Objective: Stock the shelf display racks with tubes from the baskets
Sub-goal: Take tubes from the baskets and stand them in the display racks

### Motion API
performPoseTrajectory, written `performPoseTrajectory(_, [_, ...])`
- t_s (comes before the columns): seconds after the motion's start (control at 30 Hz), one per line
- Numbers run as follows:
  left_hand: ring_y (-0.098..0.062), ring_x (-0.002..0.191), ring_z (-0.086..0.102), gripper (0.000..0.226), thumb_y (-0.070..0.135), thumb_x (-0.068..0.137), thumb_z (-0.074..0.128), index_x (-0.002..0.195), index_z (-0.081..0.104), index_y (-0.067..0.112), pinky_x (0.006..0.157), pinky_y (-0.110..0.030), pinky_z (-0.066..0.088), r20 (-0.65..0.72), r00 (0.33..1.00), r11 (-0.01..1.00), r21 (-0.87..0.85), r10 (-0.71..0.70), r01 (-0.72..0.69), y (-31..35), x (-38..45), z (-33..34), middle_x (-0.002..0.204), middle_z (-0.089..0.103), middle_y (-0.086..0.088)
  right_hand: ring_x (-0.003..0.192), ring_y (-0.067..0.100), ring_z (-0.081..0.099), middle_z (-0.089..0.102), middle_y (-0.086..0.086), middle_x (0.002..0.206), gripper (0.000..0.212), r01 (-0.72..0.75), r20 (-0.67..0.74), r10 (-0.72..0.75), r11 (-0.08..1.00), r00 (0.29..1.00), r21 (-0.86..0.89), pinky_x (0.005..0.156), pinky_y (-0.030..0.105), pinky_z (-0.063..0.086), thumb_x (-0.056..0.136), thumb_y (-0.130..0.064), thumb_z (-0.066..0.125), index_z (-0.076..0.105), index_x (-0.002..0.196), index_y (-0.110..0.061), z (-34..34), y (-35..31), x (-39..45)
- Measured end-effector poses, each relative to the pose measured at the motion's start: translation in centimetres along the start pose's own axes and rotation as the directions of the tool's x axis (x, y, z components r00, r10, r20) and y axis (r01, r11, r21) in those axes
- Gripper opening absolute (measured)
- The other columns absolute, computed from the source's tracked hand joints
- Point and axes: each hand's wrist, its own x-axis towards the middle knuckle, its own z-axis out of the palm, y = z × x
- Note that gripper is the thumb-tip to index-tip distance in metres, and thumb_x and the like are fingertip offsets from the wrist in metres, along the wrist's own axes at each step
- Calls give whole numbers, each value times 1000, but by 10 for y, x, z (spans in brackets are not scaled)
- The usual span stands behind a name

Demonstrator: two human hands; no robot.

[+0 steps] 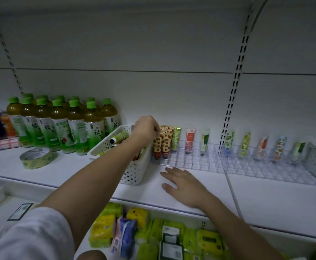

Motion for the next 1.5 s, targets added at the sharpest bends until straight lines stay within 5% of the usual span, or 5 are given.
performPoseTrajectory(0.57, [-12,91,61,38,25,90,68,126,62,17,83,-27,52,48,999,987,-161,11,-3,-15,-18,-5,115,67,-4,147,7,15,23,-15,160,55,-21,-37,24,997,999,69,117,27,9,97,-59,37,35,149,-39,1,-2,-3])
performPoseTrajectory(0.77, [-8,68,64,29,24,92,64,120,64,17,48,-15,47,6,1000,976,-214,-28,29,-59,-35,-60,104,66,1,106,6,59,66,-14,113,22,-48,-216,140,923,966,382,93,25,48,97,-37,55,68,113,-29,-14,-8,-1])
performPoseTrajectory(1.0, [4,79,59,17,21,89,68,105,69,18,60,-11,43,98,994,980,-187,-50,68,-87,-60,-69,98,67,5,80,0,60,69,-12,88,12,94,-436,157,860,886,501,72,16,46,93,-18,62,73,96,-22,-68,-57,39])
performPoseTrajectory(1.3, [-9,58,65,15,29,83,74,89,76,15,49,-21,50,202,973,982,-130,-111,139,-68,-64,-38,74,72,0,73,2,61,66,-14,81,11,5,-399,174,913,900,409,59,10,41,91,-17,63,73,91,-20,-105,-79,86])
performPoseTrajectory(1.5, [-21,74,69,28,32,75,79,83,75,6,66,-34,56,277,950,986,-36,-147,164,-61,-53,-33,76,72,-8,72,-2,60,66,-14,81,13,-33,-366,199,910,909,414,53,5,39,93,-16,62,74,93,-20,-103,-74,92])
